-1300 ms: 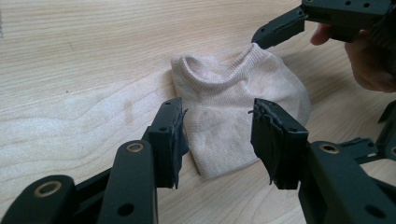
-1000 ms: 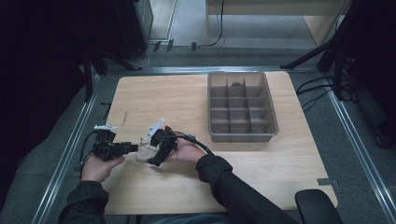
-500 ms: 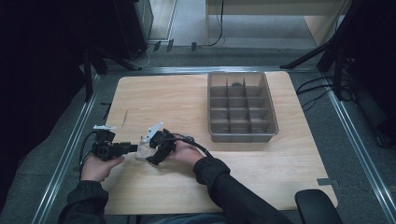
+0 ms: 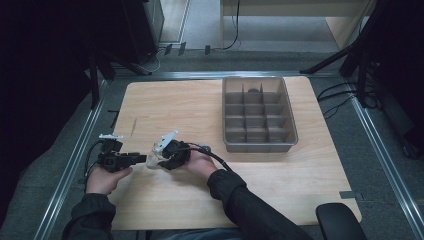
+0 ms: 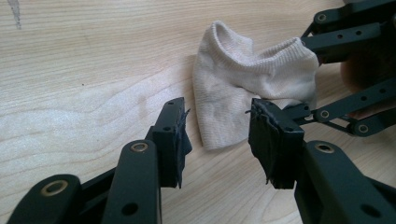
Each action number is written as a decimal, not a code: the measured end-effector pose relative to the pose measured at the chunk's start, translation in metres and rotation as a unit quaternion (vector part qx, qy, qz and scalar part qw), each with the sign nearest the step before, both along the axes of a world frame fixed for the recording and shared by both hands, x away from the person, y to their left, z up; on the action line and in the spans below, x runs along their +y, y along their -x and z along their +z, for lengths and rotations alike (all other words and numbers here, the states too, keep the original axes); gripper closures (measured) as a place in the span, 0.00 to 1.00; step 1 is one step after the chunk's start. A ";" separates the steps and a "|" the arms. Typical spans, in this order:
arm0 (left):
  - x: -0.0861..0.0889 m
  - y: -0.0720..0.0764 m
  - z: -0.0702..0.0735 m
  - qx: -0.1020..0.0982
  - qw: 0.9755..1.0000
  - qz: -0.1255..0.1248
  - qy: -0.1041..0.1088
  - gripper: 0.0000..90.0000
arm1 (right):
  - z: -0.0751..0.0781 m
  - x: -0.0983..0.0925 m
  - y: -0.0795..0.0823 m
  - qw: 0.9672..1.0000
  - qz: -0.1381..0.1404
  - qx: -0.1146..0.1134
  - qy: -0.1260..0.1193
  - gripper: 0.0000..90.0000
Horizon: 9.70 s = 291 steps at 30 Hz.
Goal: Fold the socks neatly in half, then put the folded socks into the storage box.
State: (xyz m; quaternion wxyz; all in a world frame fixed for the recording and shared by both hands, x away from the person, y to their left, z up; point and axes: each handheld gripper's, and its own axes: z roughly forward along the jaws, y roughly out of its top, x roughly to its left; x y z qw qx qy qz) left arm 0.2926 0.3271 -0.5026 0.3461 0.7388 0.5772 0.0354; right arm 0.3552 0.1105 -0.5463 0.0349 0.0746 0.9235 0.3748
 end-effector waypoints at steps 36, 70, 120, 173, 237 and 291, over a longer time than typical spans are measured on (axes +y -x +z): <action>0.002 0.000 -0.001 0.001 1.000 0.008 0.002 0.62 | 0.063 -0.049 0.002 0.999 -0.021 -0.040 0.015 0.71; -0.004 -0.002 -0.003 0.003 1.000 -0.001 -0.002 0.62 | 0.114 -0.142 -0.013 0.996 -0.067 -0.055 0.026 0.71; -0.008 -0.003 -0.005 0.004 1.000 -0.010 -0.003 0.62 | 0.096 -0.228 -0.054 0.987 -0.099 -0.021 0.128 0.71; -0.004 -0.002 -0.003 -0.003 1.000 -0.009 0.007 0.60 | 0.109 -0.233 -0.066 0.985 -0.138 0.036 0.099 0.26; -0.003 -0.001 -0.001 -0.016 1.000 -0.003 0.001 0.62 | 0.070 -0.200 -0.062 0.982 -0.081 -0.003 0.171 1.00; -0.004 -0.001 -0.002 -0.012 1.000 -0.010 -0.003 0.62 | 0.082 -0.209 -0.084 0.978 -0.146 -0.001 0.150 1.00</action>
